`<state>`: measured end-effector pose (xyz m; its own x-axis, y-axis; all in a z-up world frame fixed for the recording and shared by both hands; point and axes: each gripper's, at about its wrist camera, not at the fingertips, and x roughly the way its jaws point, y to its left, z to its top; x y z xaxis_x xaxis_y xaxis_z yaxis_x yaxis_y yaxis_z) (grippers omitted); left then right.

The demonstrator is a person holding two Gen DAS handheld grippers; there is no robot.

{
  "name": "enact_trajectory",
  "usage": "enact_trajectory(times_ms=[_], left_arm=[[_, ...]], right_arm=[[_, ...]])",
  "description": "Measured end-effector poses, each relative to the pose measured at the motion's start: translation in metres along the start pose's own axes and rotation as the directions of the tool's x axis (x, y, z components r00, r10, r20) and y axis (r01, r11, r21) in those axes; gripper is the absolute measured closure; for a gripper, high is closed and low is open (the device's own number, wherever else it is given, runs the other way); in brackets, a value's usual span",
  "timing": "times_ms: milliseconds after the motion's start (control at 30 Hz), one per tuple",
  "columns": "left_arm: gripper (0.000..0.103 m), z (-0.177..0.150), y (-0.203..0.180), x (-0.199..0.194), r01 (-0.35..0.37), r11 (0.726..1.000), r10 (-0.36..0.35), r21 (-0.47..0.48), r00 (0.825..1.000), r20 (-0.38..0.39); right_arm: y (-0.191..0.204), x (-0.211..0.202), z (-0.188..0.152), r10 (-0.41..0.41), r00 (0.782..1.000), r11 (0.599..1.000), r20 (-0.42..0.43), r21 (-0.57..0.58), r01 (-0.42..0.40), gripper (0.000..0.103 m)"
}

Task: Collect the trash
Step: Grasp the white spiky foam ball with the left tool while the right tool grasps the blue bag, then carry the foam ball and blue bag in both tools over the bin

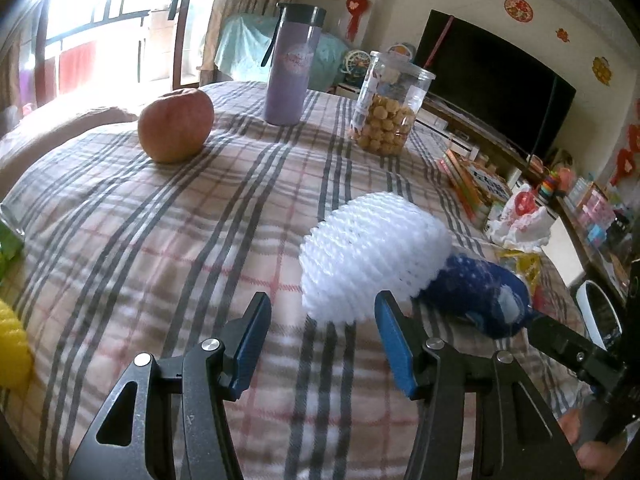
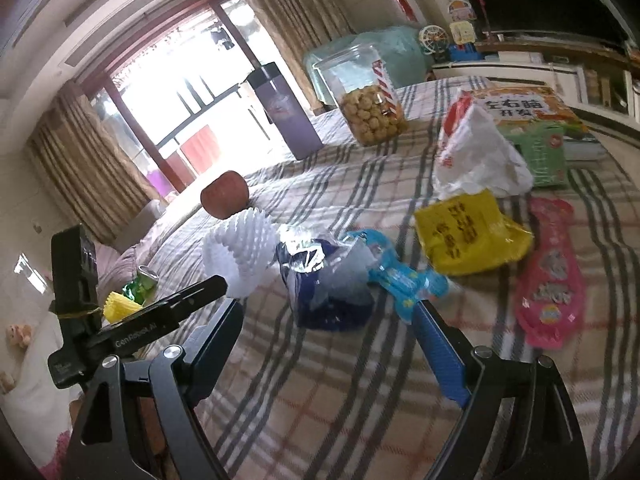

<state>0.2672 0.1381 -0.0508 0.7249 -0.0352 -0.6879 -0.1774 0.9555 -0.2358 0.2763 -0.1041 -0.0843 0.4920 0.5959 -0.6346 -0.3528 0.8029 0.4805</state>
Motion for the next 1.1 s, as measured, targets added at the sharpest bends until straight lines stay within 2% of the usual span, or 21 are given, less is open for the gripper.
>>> enact_trajectory(times_ms=[33,100,167,200,233,267,500,700,1100], left_arm=[[0.064,0.001,0.001,0.004,0.006,1.0,-0.006,-0.001,1.0,-0.005],[0.078,0.003,0.001,0.014,0.031,1.0,-0.031,-0.002,0.999,-0.032],[0.084,0.003,0.001,0.017,0.038,0.999,-0.037,0.001,0.999,-0.037],[0.09,0.003,-0.001,0.018,0.04,0.999,-0.039,0.011,0.999,-0.037],[0.092,0.003,-0.002,0.018,0.039,0.999,-0.039,0.018,0.999,-0.035],[0.093,0.003,-0.003,0.017,0.036,0.999,-0.035,0.024,0.999,-0.028],[0.095,-0.012,-0.012,-0.006,0.029,0.999,-0.029,0.035,1.0,0.004],[0.095,-0.031,-0.031,-0.031,0.076,0.996,-0.076,0.052,0.997,0.011],[0.095,-0.062,-0.086,-0.05,0.177,0.978,-0.173,0.109,0.984,-0.051]], right_arm=[[-0.001,0.004,0.002,0.003,1.0,1.0,-0.006,0.008,-0.003,0.016],[-0.004,0.009,0.004,0.011,1.0,1.0,-0.011,0.027,-0.011,0.017],[-0.006,0.014,0.006,0.024,1.0,0.999,-0.018,0.044,-0.023,0.028],[-0.007,0.017,0.006,0.026,0.999,0.998,-0.026,0.05,-0.025,0.043],[-0.007,0.019,0.006,0.026,0.999,0.998,-0.037,0.052,-0.024,0.063],[-0.007,0.02,0.005,0.029,0.999,0.998,-0.046,0.054,-0.026,0.067],[-0.003,-0.001,-0.006,0.028,0.999,0.999,-0.023,0.034,-0.027,0.072],[-0.006,-0.036,-0.019,0.01,1.0,1.0,0.008,0.026,-0.01,0.072],[-0.035,-0.105,-0.039,-0.077,0.994,0.995,0.081,0.065,0.072,0.072]])
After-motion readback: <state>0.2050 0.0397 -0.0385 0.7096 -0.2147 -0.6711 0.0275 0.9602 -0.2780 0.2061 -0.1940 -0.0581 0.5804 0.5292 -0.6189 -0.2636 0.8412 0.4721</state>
